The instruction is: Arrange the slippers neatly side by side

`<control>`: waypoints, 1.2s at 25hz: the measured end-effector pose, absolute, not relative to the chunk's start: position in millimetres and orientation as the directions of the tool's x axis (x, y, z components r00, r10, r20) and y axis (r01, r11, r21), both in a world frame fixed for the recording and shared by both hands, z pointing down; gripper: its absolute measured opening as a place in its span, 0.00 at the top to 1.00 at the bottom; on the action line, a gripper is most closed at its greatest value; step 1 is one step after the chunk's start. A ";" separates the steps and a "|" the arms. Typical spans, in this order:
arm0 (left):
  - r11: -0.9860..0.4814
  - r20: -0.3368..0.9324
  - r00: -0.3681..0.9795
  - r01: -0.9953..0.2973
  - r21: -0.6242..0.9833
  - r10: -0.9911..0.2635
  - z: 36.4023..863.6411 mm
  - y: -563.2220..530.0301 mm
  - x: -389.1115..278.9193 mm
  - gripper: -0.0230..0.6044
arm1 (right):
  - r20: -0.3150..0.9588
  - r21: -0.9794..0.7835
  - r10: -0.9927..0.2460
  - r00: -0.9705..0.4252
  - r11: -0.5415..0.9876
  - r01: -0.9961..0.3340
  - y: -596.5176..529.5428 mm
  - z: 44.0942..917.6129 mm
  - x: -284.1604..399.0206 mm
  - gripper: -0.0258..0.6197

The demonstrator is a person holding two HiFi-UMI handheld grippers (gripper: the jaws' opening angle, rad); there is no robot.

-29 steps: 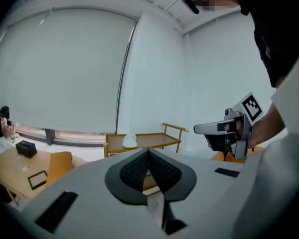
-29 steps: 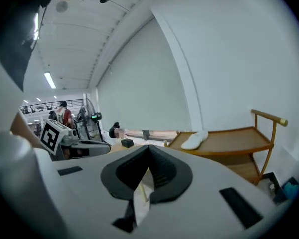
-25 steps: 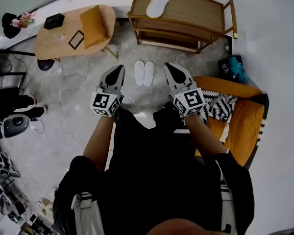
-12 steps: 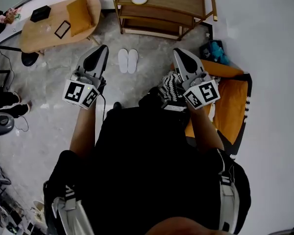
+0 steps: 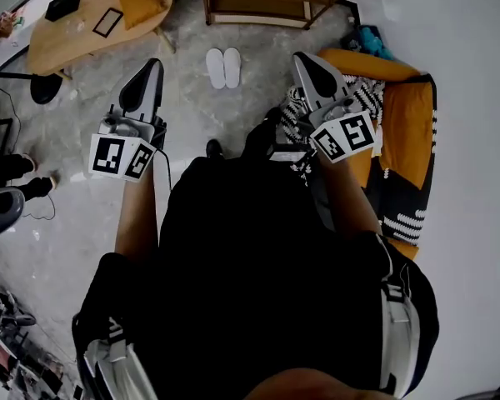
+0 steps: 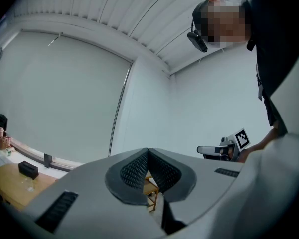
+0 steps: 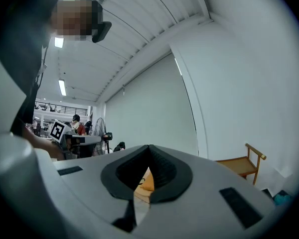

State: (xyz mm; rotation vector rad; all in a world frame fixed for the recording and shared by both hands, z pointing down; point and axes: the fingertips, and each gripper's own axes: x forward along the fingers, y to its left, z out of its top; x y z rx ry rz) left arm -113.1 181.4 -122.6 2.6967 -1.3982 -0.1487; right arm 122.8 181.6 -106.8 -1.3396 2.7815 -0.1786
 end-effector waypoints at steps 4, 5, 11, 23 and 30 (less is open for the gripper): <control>-0.571 -0.021 0.576 -0.804 0.166 -0.817 -110.4 212.6 -134.7 0.94 | 0.014 -0.127 -0.788 -0.616 0.609 -0.783 211.3 -107.8 107.9 0.91; -0.571 -0.018 0.578 -0.802 0.174 -0.816 -108.0 219.0 -136.3 0.94 | 0.011 -0.128 -0.787 -0.617 0.611 -0.782 217.0 -109.5 106.2 0.91; -0.561 -0.012 0.565 -0.816 0.137 -0.825 -100.8 261.1 -112.1 0.94 | -0.016 -0.158 -0.788 -0.616 0.610 -0.776 249.8 -104.2 124.1 0.91; -0.580 0.029 0.596 -0.790 0.200 -0.802 -71.9 316.9 -62.6 0.94 | 0.033 -0.228 -0.782 -0.623 0.601 -0.766 314.2 -61.1 161.6 0.91; -0.588 0.056 0.608 -0.785 0.194 -0.792 -62.2 339.2 -35.4 0.94 | 0.056 -0.227 -0.760 -0.647 0.622 -0.750 345.8 -52.8 175.2 0.91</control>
